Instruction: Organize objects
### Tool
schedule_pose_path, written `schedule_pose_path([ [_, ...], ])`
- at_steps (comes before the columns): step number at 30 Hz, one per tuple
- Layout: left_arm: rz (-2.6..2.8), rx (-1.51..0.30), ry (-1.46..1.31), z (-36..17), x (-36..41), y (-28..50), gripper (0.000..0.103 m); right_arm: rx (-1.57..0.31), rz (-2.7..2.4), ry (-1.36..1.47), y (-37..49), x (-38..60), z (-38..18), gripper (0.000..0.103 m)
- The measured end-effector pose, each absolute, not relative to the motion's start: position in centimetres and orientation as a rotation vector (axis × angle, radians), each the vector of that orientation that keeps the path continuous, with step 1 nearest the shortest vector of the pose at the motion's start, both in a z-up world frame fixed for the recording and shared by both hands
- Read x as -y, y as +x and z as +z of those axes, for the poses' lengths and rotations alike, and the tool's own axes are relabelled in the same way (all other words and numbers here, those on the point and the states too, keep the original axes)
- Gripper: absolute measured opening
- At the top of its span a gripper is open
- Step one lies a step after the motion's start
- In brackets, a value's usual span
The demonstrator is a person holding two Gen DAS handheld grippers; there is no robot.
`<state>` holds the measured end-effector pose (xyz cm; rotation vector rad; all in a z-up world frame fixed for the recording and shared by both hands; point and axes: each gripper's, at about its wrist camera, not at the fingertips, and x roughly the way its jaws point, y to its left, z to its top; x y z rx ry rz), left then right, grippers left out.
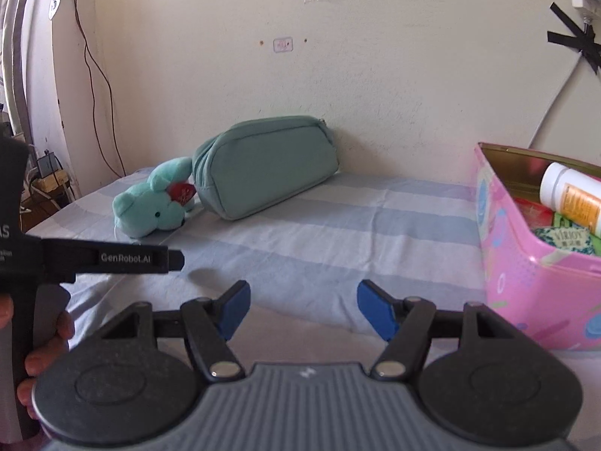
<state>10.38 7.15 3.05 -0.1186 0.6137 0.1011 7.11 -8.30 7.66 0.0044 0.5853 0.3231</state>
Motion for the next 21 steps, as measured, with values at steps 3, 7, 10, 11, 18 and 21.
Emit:
schedule_pose_path([
  [3,0.086,-0.608,-0.15,3.2,-7.7,10.3,0.082,-0.61,0.339,-0.004,7.9,7.5,7.5,0.064],
  [7,0.132,-0.573,-0.263,3.7,-10.6,9.8,0.082,-0.641,0.379,-0.016,9.1,5.8,7.4,0.064],
  [10,0.204,-0.546,-0.365,3.9,-13.4,9.7,0.082,-0.635,0.424,-0.025,9.8,4.0,7.8,0.064],
  [11,0.227,-0.54,-0.391,4.0,-14.2,9.7,0.082,-0.633,0.445,-0.022,10.3,3.2,8.0,0.064],
  [18,0.387,-0.454,-0.642,4.2,-19.1,8.3,0.082,-0.624,0.578,-0.003,12.6,-2.1,9.8,0.065],
  [21,0.381,-0.442,-0.7,4.1,-19.5,8.1,0.082,-0.56,0.579,0.004,13.8,-3.5,11.5,0.065],
])
